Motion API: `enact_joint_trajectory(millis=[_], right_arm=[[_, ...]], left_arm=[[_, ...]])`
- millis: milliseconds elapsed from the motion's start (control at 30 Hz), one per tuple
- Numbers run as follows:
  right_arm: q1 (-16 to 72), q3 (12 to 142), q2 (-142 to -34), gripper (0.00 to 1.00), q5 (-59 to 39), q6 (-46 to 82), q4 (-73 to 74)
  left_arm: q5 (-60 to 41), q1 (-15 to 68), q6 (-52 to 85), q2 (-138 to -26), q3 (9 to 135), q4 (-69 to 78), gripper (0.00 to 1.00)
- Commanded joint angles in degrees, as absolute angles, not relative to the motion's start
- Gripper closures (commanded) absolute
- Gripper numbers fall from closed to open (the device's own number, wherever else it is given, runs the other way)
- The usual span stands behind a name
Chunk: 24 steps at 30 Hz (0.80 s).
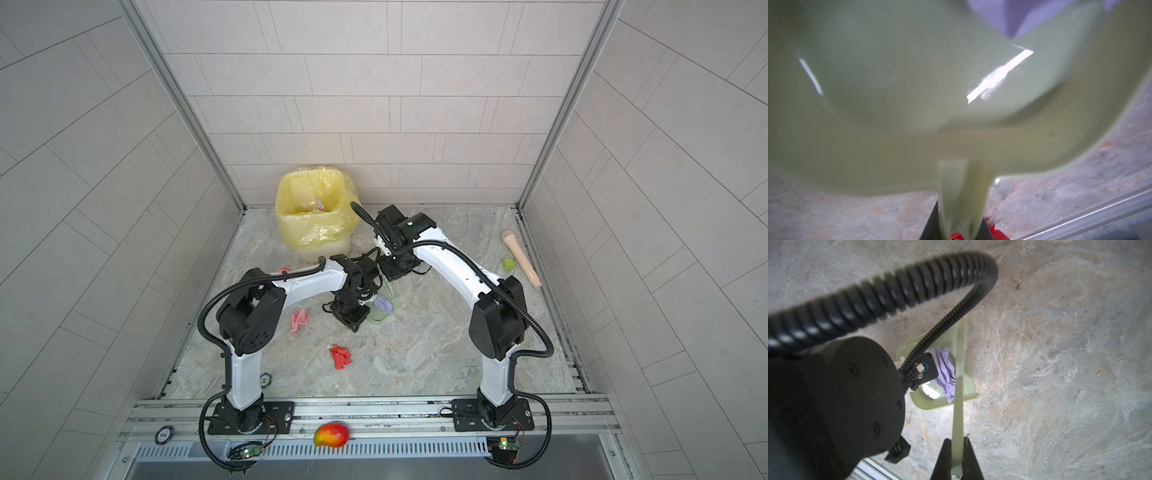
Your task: Sweep away the paper scraps from the table
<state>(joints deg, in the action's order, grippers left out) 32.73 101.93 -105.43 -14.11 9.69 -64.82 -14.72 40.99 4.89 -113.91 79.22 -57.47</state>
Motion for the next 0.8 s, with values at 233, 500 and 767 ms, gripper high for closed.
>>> enact_joint_trajectory(millis=[233,500,767], right_arm=[[30.61,99.68,-99.62,1.00,-14.49,11.73,-66.49],[25.41,97.47,-93.99,1.00,-12.12,12.08,-65.86],[18.40,91.41,-86.59,1.00,-15.03,13.36,-62.29]], left_arm=[[-13.86,41.04,4.64,-113.71,79.46,-58.45,1.00],[-12.99,40.96,5.58,-106.84,75.84,-53.32,1.00],[-11.65,41.06,7.03,-99.33,73.15,-50.14,1.00]])
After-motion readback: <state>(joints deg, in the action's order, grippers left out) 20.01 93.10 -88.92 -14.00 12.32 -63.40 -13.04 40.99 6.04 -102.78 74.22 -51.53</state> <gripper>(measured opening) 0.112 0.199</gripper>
